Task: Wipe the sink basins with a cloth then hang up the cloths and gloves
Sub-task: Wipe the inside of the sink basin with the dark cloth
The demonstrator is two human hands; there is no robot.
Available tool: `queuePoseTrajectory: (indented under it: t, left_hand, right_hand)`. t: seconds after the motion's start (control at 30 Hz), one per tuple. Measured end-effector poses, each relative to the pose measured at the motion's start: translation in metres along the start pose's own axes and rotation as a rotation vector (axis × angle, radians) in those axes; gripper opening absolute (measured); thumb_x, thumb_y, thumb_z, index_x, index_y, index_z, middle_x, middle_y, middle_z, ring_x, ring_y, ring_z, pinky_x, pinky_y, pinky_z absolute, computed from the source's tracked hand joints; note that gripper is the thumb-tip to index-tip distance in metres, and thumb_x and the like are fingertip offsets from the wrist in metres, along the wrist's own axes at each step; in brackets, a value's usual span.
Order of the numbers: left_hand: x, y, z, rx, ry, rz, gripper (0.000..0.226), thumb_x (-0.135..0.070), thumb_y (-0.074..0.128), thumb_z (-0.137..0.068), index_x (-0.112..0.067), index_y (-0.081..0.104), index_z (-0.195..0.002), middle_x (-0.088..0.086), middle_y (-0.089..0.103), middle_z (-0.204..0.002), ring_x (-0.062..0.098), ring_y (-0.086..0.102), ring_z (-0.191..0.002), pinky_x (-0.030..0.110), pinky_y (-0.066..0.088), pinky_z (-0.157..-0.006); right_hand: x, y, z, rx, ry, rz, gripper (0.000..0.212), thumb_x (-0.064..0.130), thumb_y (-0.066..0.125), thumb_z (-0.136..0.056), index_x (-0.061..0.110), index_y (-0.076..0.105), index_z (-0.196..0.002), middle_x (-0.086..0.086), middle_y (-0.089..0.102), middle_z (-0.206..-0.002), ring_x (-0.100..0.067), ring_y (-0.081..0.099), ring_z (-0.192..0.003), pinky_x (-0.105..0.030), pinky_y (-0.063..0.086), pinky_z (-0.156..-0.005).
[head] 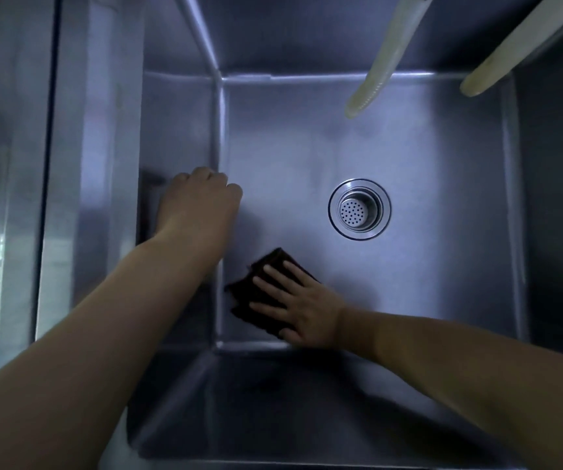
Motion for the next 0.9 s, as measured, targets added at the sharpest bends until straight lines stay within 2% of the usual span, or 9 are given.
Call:
queuePoseTrajectory:
  t: [0.13,0.23,0.33,0.47,0.63,0.73,0.83,0.9]
  left_hand:
    - [-0.008,0.003,0.0,0.019,0.036,-0.041,0.03,-0.012,0.049,-0.088,-0.017,0.051,-0.118,0.005,0.052,-0.126,0.026,0.046,-0.117,0.036,0.038,-0.091]
    - [-0.023,0.009,-0.003,0.059,0.074,-0.045,0.037,-0.015,0.055,-0.086,-0.018,0.05,-0.123,0.004,0.047,-0.135,0.025,0.044,-0.121,0.036,0.036,-0.096]
    - [-0.049,0.016,-0.009,0.089,0.1,0.047,0.036,-0.013,0.053,-0.087,-0.014,0.052,-0.123,0.007,0.048,-0.134,0.027,0.044,-0.121,0.038,0.036,-0.097]
    - [-0.095,0.02,-0.019,0.076,0.145,0.142,0.035,-0.015,0.048,-0.09,-0.014,0.051,-0.125,0.007,0.049,-0.135,0.027,0.044,-0.123,0.038,0.035,-0.097]
    - [-0.13,0.019,-0.035,0.033,0.179,0.173,0.035,-0.022,0.051,-0.087,-0.018,0.053,-0.122,0.004,0.051,-0.131,0.025,0.046,-0.12,0.035,0.037,-0.095]
    - [-0.139,0.017,-0.044,0.016,0.186,0.185,0.034,-0.022,0.054,-0.084,-0.017,0.054,-0.118,0.003,0.054,-0.126,0.024,0.049,-0.116,0.036,0.039,-0.092]
    - [-0.147,0.014,-0.048,0.001,0.21,0.193,0.027,-0.022,0.057,-0.081,-0.017,0.056,-0.108,0.003,0.058,-0.115,0.025,0.052,-0.106,0.035,0.041,-0.084]
    - [-0.149,0.013,-0.05,-0.001,0.218,0.191,0.025,-0.02,0.054,-0.082,-0.016,0.057,-0.107,0.003,0.058,-0.114,0.026,0.053,-0.106,0.036,0.041,-0.083]
  right_hand:
    - [-0.014,0.005,0.06,0.036,-0.115,-0.013,0.062,0.045,0.04,-0.089,0.026,0.03,-0.147,-0.011,0.02,-0.156,-0.035,0.003,-0.145,-0.057,0.003,-0.116]
    - [-0.037,0.002,0.099,0.034,-0.097,-0.021,0.063,0.046,0.042,-0.089,0.026,0.031,-0.147,-0.009,0.019,-0.156,-0.034,0.006,-0.145,-0.056,0.007,-0.116]
    - [-0.069,-0.006,0.131,0.004,-0.033,-0.035,0.062,0.047,0.043,-0.088,0.024,0.037,-0.145,-0.01,0.024,-0.155,-0.035,0.012,-0.144,-0.056,0.014,-0.114]
    - [-0.133,-0.021,0.161,-0.054,0.157,0.036,0.064,0.049,0.048,-0.086,0.022,0.04,-0.143,-0.013,0.029,-0.152,-0.039,0.018,-0.142,-0.058,0.016,-0.113]
    - [-0.221,-0.049,0.169,-0.099,0.392,0.132,0.067,0.048,0.045,-0.083,0.017,0.04,-0.142,-0.018,0.03,-0.15,-0.044,0.02,-0.14,-0.059,0.017,-0.112]
    - [-0.271,-0.066,0.159,-0.098,0.583,0.133,0.07,0.05,0.039,-0.082,0.017,0.037,-0.144,-0.019,0.027,-0.152,-0.043,0.017,-0.141,-0.057,0.012,-0.114]
    - [-0.314,-0.077,0.15,-0.064,0.817,0.08,0.077,0.057,0.026,-0.08,0.022,0.027,-0.149,-0.016,0.016,-0.156,-0.039,0.008,-0.144,-0.052,0.003,-0.116]
    - [-0.328,-0.078,0.148,-0.064,0.926,0.063,0.079,0.059,0.021,-0.079,0.025,0.021,-0.15,-0.014,0.011,-0.158,-0.036,0.004,-0.145,-0.05,-0.001,-0.116]
Point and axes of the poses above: each hand's wrist, its own z-axis away from the middle knuckle, its own y-axis out of the palm, x = y × z, the point moved 6 cm from there along -z, towards the middle knuckle
